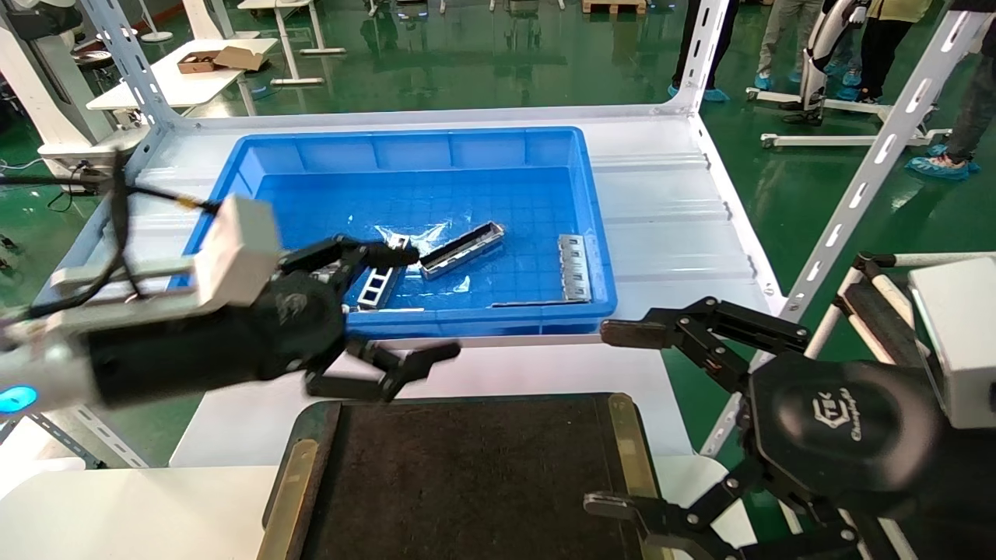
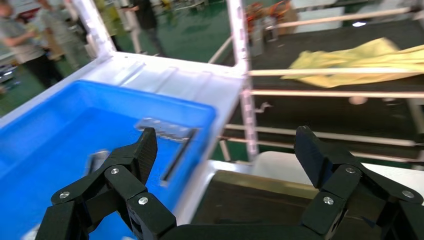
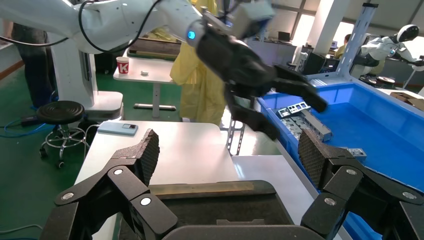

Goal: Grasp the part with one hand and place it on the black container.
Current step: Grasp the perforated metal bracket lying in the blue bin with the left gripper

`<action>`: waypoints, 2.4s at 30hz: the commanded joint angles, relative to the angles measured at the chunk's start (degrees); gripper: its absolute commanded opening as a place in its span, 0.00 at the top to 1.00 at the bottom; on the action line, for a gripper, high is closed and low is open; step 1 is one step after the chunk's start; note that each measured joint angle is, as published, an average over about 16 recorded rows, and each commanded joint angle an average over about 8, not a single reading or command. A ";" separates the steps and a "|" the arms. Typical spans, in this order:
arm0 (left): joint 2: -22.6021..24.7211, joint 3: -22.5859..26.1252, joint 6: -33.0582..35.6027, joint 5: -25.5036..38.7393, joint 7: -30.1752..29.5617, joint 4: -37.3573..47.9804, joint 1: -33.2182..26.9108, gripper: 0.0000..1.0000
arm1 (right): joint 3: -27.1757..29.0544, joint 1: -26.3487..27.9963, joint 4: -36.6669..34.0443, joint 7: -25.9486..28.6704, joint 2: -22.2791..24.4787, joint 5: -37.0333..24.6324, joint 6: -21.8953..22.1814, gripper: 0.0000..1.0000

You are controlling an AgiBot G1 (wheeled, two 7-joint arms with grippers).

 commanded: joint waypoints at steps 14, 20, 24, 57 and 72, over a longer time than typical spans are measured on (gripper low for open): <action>13.42 8.18 -12.91 18.00 -6.28 10.75 -10.10 0.00 | -0.01 0.00 0.00 0.00 0.00 0.00 0.00 0.00; 18.68 10.51 -17.05 23.02 -7.47 17.32 -13.07 0.00 | -0.01 0.00 0.00 0.00 0.00 0.01 0.00 0.00; 21.61 11.66 -18.95 25.34 -8.15 21.83 -14.74 0.00 | -0.01 0.00 0.00 0.00 0.00 0.01 0.00 0.00; 33.40 22.31 -32.85 27.94 -9.90 45.29 -20.15 1.00 | -0.02 0.01 0.00 -0.01 0.01 0.01 0.01 1.00; 33.26 28.15 -34.49 23.60 -11.76 45.67 -20.65 1.00 | -0.03 0.01 0.00 -0.01 0.01 0.02 0.01 1.00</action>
